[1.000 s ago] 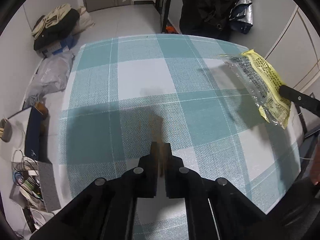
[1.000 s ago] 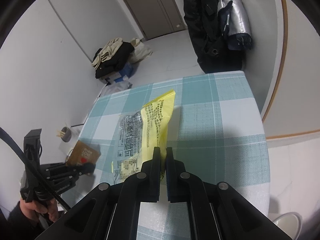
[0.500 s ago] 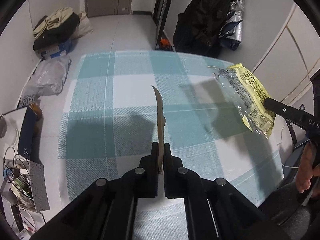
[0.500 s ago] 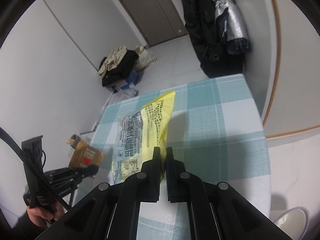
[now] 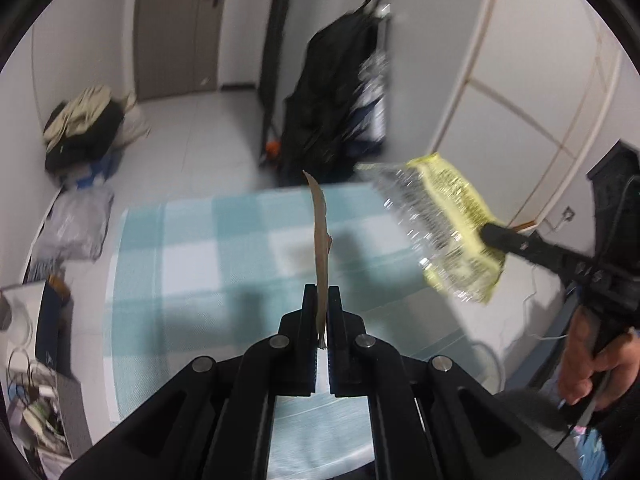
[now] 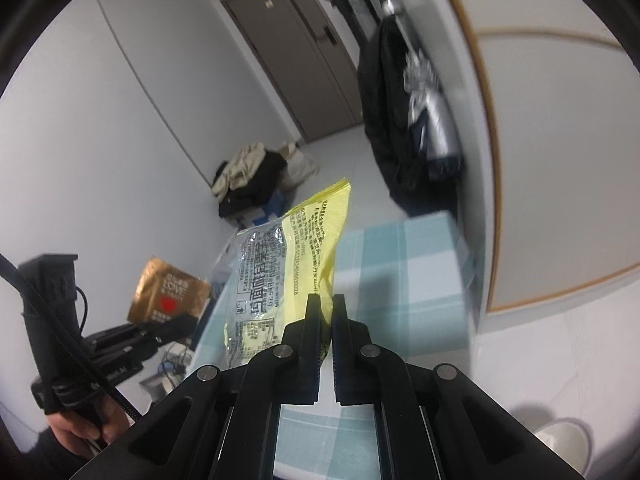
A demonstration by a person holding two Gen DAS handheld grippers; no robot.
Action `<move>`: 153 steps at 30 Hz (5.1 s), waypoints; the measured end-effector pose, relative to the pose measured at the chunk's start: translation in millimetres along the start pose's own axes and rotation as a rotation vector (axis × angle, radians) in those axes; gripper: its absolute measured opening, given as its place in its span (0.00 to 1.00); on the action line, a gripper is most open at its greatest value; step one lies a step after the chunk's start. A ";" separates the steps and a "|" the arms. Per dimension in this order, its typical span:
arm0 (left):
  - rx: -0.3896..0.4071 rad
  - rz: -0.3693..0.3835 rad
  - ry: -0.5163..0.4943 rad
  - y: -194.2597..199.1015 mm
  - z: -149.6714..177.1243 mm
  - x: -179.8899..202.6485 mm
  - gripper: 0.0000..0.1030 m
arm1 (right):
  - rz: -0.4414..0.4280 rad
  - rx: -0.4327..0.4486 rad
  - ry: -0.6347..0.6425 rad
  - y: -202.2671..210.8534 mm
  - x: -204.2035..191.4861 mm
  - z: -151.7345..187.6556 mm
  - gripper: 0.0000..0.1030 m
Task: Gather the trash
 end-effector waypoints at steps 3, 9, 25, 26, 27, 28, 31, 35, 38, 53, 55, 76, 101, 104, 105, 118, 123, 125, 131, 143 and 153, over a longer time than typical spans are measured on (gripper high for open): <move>0.048 0.021 -0.018 14.7 -19.6 21.7 0.00 | 0.017 0.048 -0.002 29.3 9.1 -15.1 0.04; 0.106 0.090 -0.081 34.9 -40.1 73.9 0.00 | 0.072 0.135 -0.002 96.1 36.1 -36.8 0.04; 0.011 0.359 -0.234 7.9 -18.4 248.0 0.00 | 0.371 0.203 -0.162 227.8 176.8 17.6 0.04; 0.003 0.368 -0.240 4.9 -15.5 252.7 0.00 | 0.395 0.202 -0.174 234.5 186.9 24.0 0.04; -0.015 0.387 -0.253 -0.3 -9.9 264.9 0.00 | 0.415 0.198 -0.184 237.0 196.5 29.0 0.04; -0.031 0.402 -0.262 -3.8 -5.2 276.1 0.00 | 0.434 0.194 -0.192 240.0 203.4 33.6 0.04; -0.084 0.438 -0.294 -14.6 12.8 303.8 0.00 | 0.491 0.152 -0.240 249.3 233.6 58.3 0.04; -0.180 0.482 -0.299 -29.8 38.7 329.2 0.00 | 0.554 0.071 -0.305 244.8 267.9 94.5 0.04; -0.285 0.488 -0.269 -52.5 62.8 339.0 0.00 | 0.583 0.002 -0.363 237.1 287.4 123.8 0.04; -0.595 0.377 -0.147 -124.4 142.1 322.7 0.00 | 0.615 -0.333 -0.491 154.5 340.8 242.1 0.07; -0.612 0.367 -0.148 -131.8 143.5 324.2 0.00 | 0.608 -0.360 -0.497 146.1 339.4 252.9 0.07; -0.815 0.321 -0.140 -159.3 186.7 323.9 0.00 | 0.586 -0.248 -0.530 175.6 329.9 230.7 0.52; -0.813 0.253 -0.088 -162.4 188.6 313.1 0.59 | 0.576 -0.208 -0.551 189.4 324.5 219.8 0.62; -0.756 0.229 -0.121 -159.0 178.7 309.7 0.61 | 0.568 -0.191 -0.546 192.0 320.4 215.1 0.66; -0.745 0.221 -0.122 -157.7 175.8 307.7 0.61 | 0.571 -0.189 -0.539 193.1 319.3 213.5 0.67; -0.567 0.080 -0.225 -134.9 140.6 283.7 0.70 | 0.525 -0.168 -0.460 197.3 294.8 196.7 0.80; -0.536 0.072 -0.224 -124.5 134.3 281.8 0.70 | 0.531 -0.154 -0.425 199.6 289.5 191.9 0.91; -0.529 0.077 -0.222 -120.8 132.6 282.9 0.70 | 0.527 -0.154 -0.420 199.7 288.1 190.8 0.92; -0.516 0.077 -0.209 -116.5 131.4 280.4 0.70 | 0.529 -0.144 -0.412 202.6 286.3 189.7 0.97; -0.484 0.066 -0.180 -113.1 129.7 277.0 0.70 | 0.518 -0.141 -0.391 201.5 280.5 188.1 0.97; -0.464 0.058 -0.221 -110.3 129.7 281.7 0.70 | 0.531 -0.144 -0.382 199.8 279.1 185.6 0.97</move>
Point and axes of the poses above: each gripper's, at about its wrist camera, not at the fingertips, and y roughly against the way its jaws point, x to its right, z to its underside, the point moved 9 cm from there along -y, roughly the way its jaws point, and after that the axes turned 7 degrees about x, right-handed, at the moved point
